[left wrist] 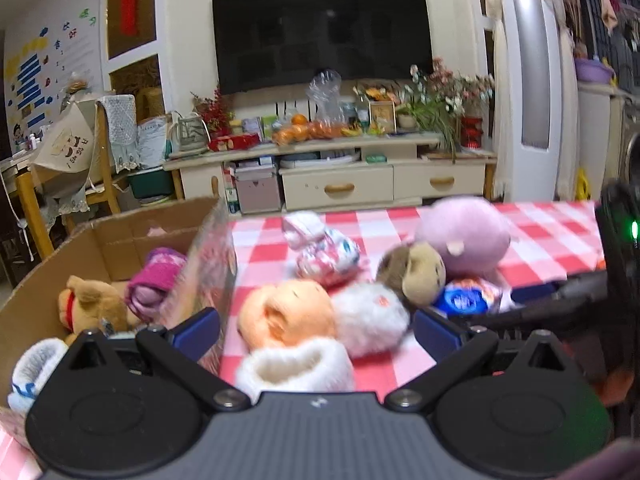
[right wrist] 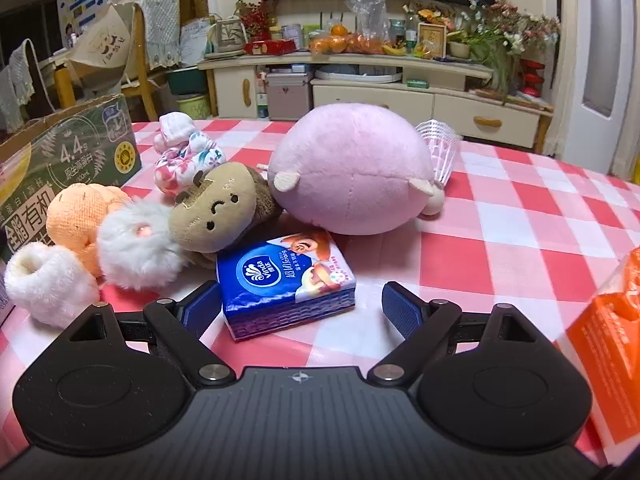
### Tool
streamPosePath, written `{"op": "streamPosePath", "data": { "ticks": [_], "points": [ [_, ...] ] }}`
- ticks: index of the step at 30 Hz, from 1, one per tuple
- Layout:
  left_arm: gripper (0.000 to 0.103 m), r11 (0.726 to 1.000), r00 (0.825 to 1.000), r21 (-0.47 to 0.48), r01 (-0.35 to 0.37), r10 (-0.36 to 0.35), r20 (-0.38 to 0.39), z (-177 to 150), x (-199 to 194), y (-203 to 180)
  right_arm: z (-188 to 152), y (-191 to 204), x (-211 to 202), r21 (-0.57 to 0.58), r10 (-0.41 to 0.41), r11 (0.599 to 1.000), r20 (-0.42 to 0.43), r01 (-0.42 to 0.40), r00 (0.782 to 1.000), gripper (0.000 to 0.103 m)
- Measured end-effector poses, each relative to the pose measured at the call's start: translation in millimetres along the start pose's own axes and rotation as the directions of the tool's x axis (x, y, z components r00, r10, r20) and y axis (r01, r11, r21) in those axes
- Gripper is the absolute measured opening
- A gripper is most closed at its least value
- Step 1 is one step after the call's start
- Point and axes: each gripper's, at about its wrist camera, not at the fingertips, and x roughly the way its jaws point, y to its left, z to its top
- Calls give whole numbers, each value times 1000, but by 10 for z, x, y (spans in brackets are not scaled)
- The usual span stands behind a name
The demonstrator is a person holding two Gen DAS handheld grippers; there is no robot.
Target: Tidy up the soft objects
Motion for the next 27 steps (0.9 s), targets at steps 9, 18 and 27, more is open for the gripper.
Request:
{"op": "streamPosePath", "data": {
  "ticks": [9,18,27],
  "points": [
    [102,996,997,71,-52,55,-49,-202,170,-202,0,-15,19,-15,30,999,-30,-30,999,103],
    [102,996,994,66,-60,65,-87,-218,256,-266,71,-79,61,-46,35,998,-24,-36,999,103],
    [102,996,981,2,-94,93,-168,-265,420,-237,68,-96,47,-61,35,997,-23,-36,999,103]
  ]
}}
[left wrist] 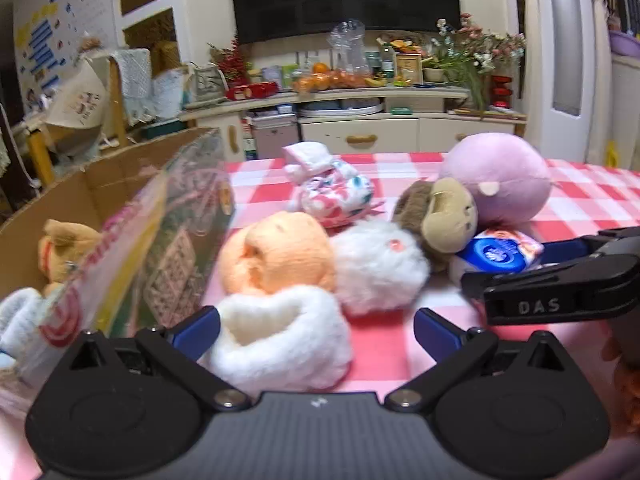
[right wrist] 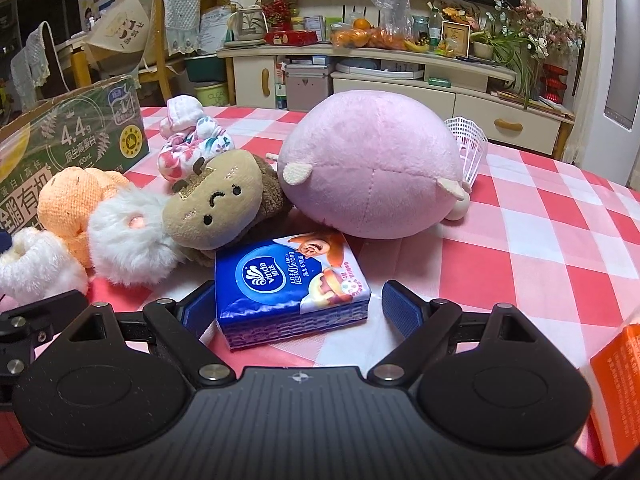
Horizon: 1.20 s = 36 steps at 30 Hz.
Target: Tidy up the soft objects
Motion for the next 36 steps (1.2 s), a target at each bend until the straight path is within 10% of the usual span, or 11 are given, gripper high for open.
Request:
{"op": "streamPosePath", "data": {
  "ticks": [9,21,36],
  "points": [
    [102,963,964,-107,246,-255,-76,-30,59,-41,-6,-133,-6,55,-45,997,3,45,999,103],
    [101,989,994,-104,107,-105,27,-52,-81,45,4,-124,32,67,-31,997,10,30,999,103],
    [14,988,982,-49,145,-149,-112,-34,183,45,-29,-112,-8,44,-19,999,27,17,999,93]
  ]
}}
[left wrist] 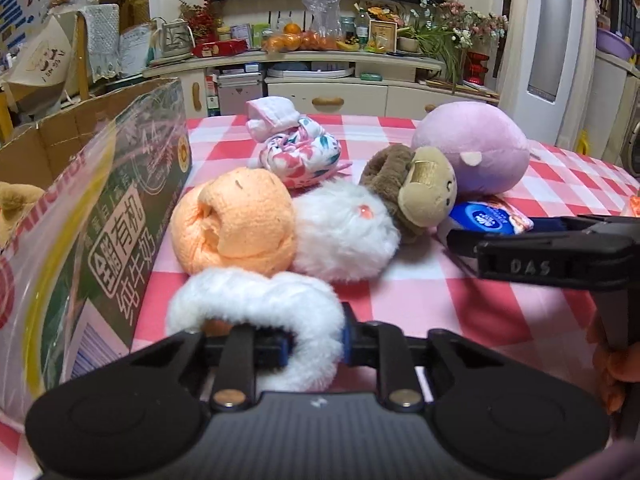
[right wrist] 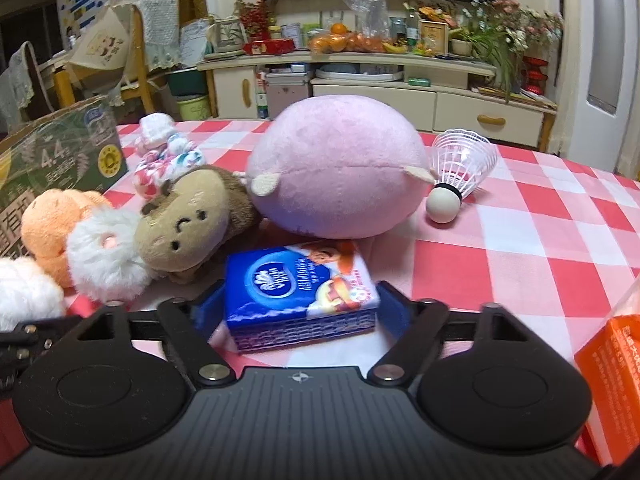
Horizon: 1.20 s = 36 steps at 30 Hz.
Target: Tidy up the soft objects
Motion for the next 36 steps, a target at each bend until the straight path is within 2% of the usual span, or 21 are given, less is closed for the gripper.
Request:
{"op": "streamPosePath", "data": {
  "ticks": [4,9,18,26,36],
  "points": [
    [12,999,999,0,35,-35,-5,32,-25,17,-30,47,-25,-37,-23,999,4,23,1000,92],
    [12,996,996,6,88,-89,24,83,-139,-7,-62,41,-96,-39,-44,998,8,44,999,92],
    [12,983,977,-6,183,-182,110,228,-404,66,-167,26,-337,8,-50,999,27,50,998,91],
    [12,970,957,-20,241,-234,171,326,-611,206,-216,49,-596,55,-61,997,101,56,993,90],
    [12,960,938,-50,276,-258,232,418,-824,450,-120,233,-924,68,-48,997,196,36,979,90]
  ]
}}
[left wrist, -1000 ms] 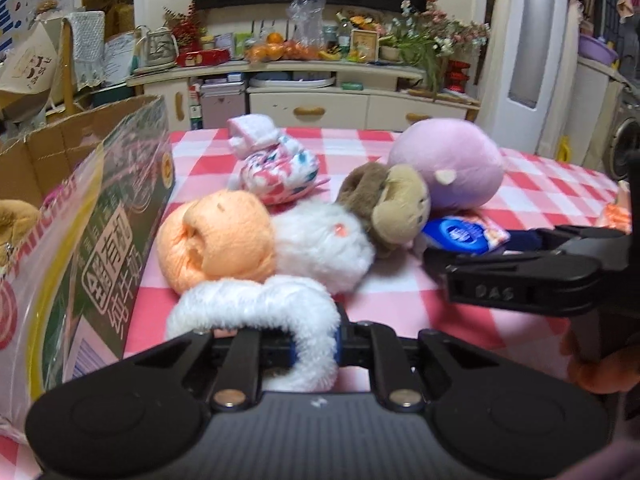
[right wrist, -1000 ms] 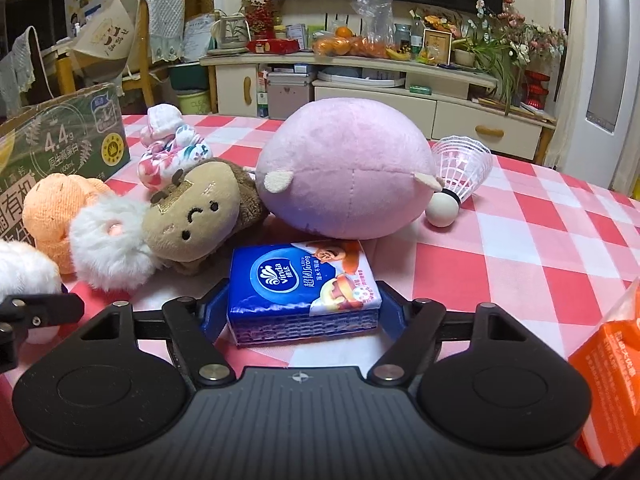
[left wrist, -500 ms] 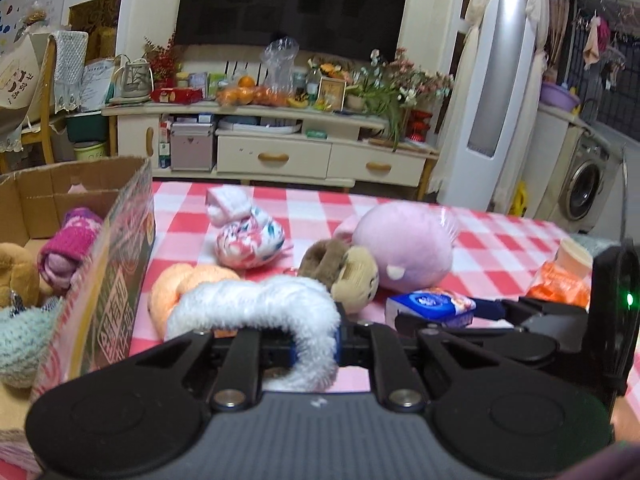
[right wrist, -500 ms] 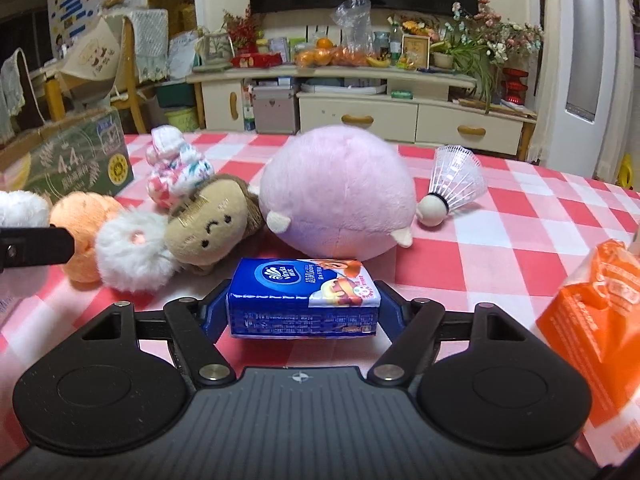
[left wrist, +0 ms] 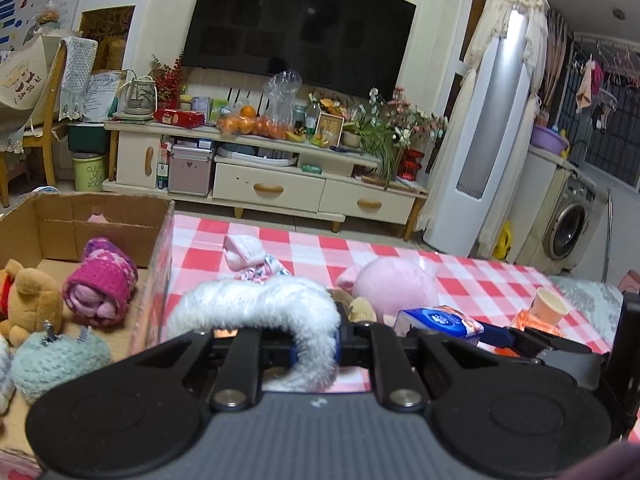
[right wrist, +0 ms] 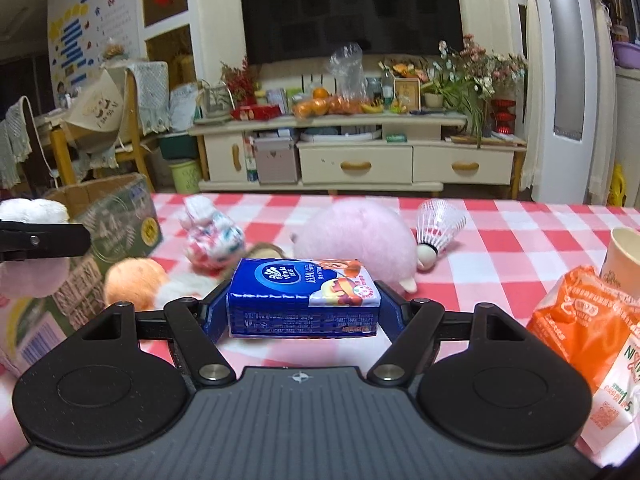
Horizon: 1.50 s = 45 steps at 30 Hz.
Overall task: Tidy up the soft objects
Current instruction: 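Carry the slipper and tissue pack over the cardboard box and open both tools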
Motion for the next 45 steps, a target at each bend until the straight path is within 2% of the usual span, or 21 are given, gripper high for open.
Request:
{"op": "streamPosePath", "data": {
  "ticks": [13,22,33,38,43,44,45],
  "points": [
    [12,998,998,-68,4,0,63,145,-272,330,198,396,-199,-67,70,996,63,-66,996,90],
    [12,989,992,-136,-60,75,102,289,-428,767,351,914,-288,-162,190,972,95,-173,977,91],
    [12,958,973,-221,-181,207,100,430,-486,1329,398,1454,-152,-289,323,910,47,-297,945,91],
    [13,950,970,-238,-203,228,80,440,-482,1477,353,1652,-80,-346,361,874,-7,-341,933,91],
    [13,949,969,-218,-226,242,48,427,-417,1506,260,1753,-36,-379,360,855,-58,-354,931,90],
    [14,948,968,-218,-232,246,40,424,-401,1513,242,1766,-29,-382,356,854,-66,-353,932,92],
    [21,947,968,-218,-238,250,32,418,-399,1541,223,1772,-32,-385,349,855,-69,-348,935,103]
  ]
}}
